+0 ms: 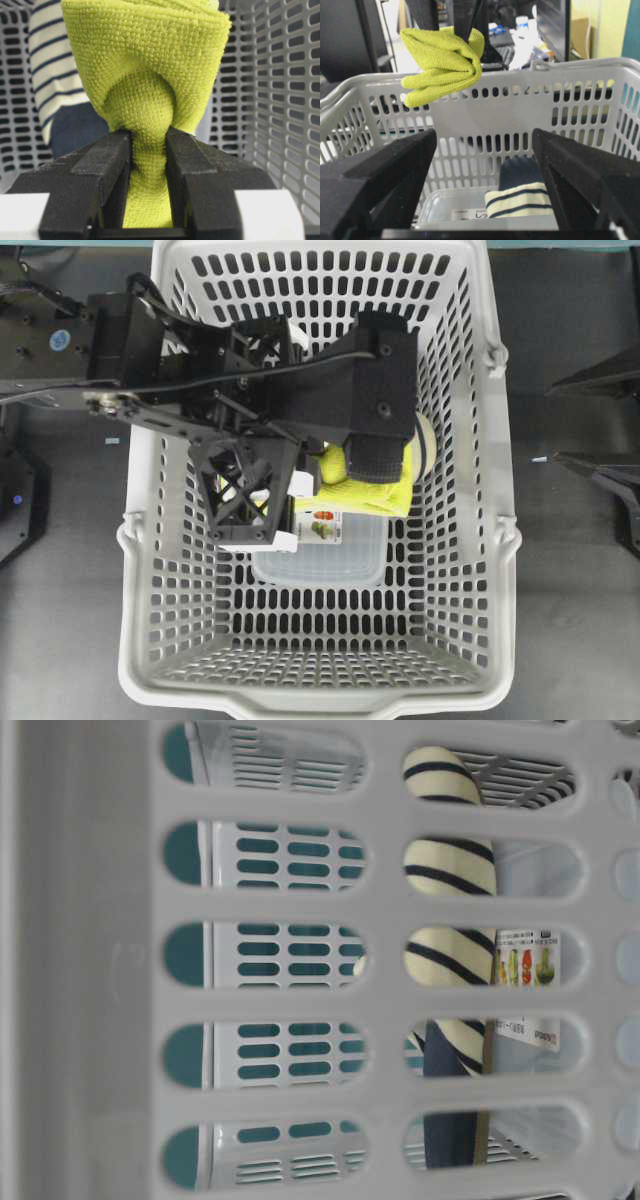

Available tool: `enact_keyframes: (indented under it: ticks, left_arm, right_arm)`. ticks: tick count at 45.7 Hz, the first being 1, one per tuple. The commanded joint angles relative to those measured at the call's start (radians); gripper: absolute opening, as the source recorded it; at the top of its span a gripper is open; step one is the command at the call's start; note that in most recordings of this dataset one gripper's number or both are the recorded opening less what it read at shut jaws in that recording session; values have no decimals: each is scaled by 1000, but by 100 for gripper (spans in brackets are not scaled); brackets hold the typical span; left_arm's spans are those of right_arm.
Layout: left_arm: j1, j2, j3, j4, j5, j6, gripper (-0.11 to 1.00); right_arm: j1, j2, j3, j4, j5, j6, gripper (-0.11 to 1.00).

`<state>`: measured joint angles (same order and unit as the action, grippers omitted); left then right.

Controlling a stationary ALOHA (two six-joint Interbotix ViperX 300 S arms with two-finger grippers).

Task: Pick up the yellow cloth from the shopping basket with the left arm.
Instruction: 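Hold the yellow cloth raised above the basket with the left gripper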

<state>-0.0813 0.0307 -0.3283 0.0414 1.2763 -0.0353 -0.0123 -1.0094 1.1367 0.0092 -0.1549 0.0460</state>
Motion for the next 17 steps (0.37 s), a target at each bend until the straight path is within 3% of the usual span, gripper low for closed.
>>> enact_keyframes:
  ticks: [1,17]
  left_arm:
    - [-3,-15,-25,3,-5,0,20]
    - [-9,-14,-25,3,-3,0,20]
  right_arm:
    - [-2,6,-23,2,-12,2,74]
    - [-2,6,-20,3,-12,2,74]
